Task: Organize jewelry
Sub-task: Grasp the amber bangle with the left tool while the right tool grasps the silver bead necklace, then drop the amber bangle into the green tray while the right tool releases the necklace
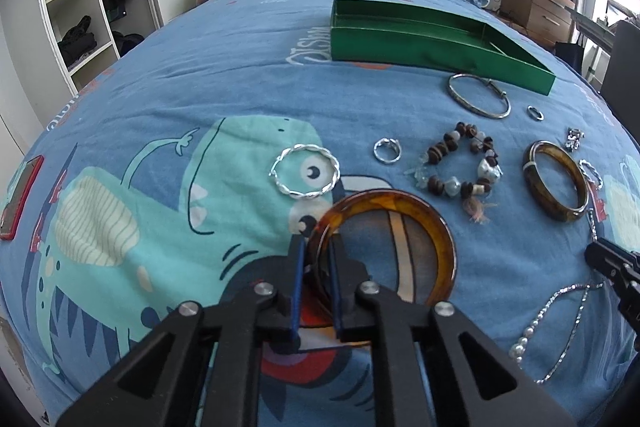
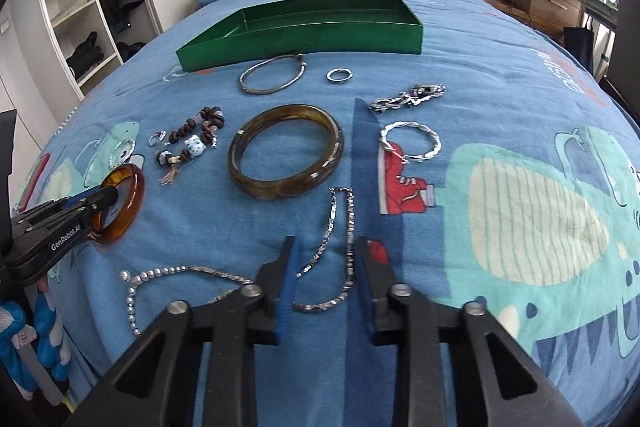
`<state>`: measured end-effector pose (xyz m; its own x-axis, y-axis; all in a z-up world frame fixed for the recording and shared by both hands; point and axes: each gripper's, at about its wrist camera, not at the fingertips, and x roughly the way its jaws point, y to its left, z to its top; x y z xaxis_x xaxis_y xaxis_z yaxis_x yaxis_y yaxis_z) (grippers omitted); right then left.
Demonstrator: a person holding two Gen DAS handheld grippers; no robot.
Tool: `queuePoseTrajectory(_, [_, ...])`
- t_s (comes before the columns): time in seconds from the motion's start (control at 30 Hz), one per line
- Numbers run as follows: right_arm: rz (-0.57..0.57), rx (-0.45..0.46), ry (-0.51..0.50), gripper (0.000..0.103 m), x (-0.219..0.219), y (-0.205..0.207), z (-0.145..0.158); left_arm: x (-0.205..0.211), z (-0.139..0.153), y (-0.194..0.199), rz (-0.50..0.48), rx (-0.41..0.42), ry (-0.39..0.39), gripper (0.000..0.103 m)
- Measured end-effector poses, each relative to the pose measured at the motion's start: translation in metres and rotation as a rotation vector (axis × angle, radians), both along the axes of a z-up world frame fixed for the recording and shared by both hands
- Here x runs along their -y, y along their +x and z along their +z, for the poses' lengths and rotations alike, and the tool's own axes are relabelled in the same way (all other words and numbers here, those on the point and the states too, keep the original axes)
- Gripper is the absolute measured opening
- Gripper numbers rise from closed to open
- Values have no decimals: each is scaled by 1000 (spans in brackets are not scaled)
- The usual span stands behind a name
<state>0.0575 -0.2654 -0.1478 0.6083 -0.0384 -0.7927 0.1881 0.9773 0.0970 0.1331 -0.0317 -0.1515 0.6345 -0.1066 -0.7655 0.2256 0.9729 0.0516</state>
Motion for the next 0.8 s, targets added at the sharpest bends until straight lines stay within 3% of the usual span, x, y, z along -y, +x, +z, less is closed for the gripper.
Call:
queuePoseTrajectory(0.07, [1,-2,0,4,7,-3,0,1,1,-2,-2,8,7,10])
queuePoseTrajectory(0.33, [48,64,-28,3,2,-24,28,-10,37,-17,5,66,-39,9])
queuePoseTrajectory(0.6, [90,199,-27,3,-4,-39,96,-7,98,-30,-20,157,-87,9])
queuePoseTrajectory(0.8, [113,306,-24,3,2,-14,166,9,157,-8,-52,236,-126,9])
